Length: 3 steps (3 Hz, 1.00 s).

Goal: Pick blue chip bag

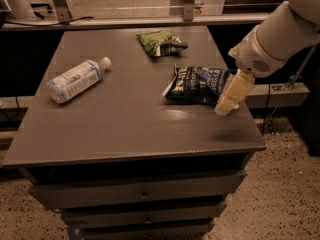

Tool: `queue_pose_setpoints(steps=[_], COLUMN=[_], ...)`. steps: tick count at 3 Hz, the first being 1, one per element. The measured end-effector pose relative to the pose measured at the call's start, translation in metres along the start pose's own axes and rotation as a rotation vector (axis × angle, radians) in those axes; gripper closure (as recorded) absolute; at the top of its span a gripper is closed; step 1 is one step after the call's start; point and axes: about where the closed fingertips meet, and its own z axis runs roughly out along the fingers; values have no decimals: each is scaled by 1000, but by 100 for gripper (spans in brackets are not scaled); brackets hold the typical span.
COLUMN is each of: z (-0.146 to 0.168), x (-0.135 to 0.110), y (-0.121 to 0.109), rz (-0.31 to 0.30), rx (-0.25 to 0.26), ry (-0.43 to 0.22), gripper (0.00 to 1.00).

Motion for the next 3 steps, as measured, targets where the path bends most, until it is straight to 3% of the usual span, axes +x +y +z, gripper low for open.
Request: queue_pose_setpoints(steps=[2,3], z=[61,75], x=[-15,-21], y=[-19,-26], rz=[109,133], rx=[-29,-29], ry=[-90,-112], gripper=[0,17])
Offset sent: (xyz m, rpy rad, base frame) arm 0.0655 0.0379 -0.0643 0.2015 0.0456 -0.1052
